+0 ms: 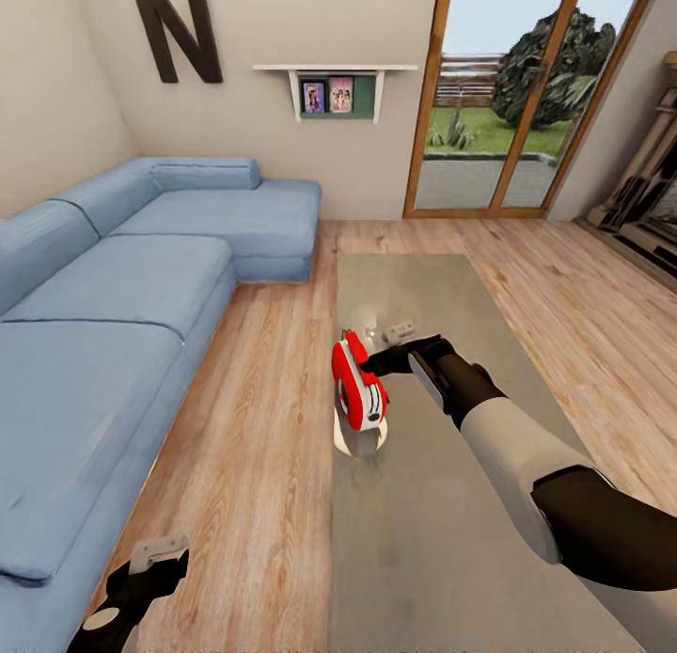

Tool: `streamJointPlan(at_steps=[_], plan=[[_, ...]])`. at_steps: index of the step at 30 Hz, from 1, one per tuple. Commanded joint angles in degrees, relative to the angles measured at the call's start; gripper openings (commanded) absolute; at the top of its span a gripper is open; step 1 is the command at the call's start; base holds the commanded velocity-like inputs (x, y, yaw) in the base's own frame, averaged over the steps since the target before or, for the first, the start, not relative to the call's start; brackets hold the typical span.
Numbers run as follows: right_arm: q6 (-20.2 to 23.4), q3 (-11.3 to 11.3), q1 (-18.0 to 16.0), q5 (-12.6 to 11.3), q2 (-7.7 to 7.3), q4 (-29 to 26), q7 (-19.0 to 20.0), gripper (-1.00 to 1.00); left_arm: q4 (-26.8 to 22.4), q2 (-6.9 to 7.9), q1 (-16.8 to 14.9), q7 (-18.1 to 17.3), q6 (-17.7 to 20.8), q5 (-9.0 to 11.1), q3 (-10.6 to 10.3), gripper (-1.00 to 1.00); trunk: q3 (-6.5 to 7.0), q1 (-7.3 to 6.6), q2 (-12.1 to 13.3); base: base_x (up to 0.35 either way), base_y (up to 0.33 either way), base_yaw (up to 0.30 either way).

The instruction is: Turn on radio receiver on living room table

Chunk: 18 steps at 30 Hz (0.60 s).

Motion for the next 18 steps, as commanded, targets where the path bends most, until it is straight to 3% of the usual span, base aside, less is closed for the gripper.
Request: streamJointPlan(at_steps=[1, 18], plan=[[-0.1, 0.0, 0.0, 0.0, 0.0, 0.0, 0.0, 1.0, 0.0, 0.01, 0.0, 0.0, 0.0, 0.0, 0.0, 1.0, -0.1, 0.0, 0.0, 0.0, 0.0, 0.0], [-0.1, 0.0, 0.0, 0.1, -0.08, 0.0, -0.7, 1.0, 0.0, -0.01, 0.0, 0.0, 0.0, 0.0, 0.0, 1.0, -1.67, 0.0, 0.0, 0.0, 0.0, 0.0]])
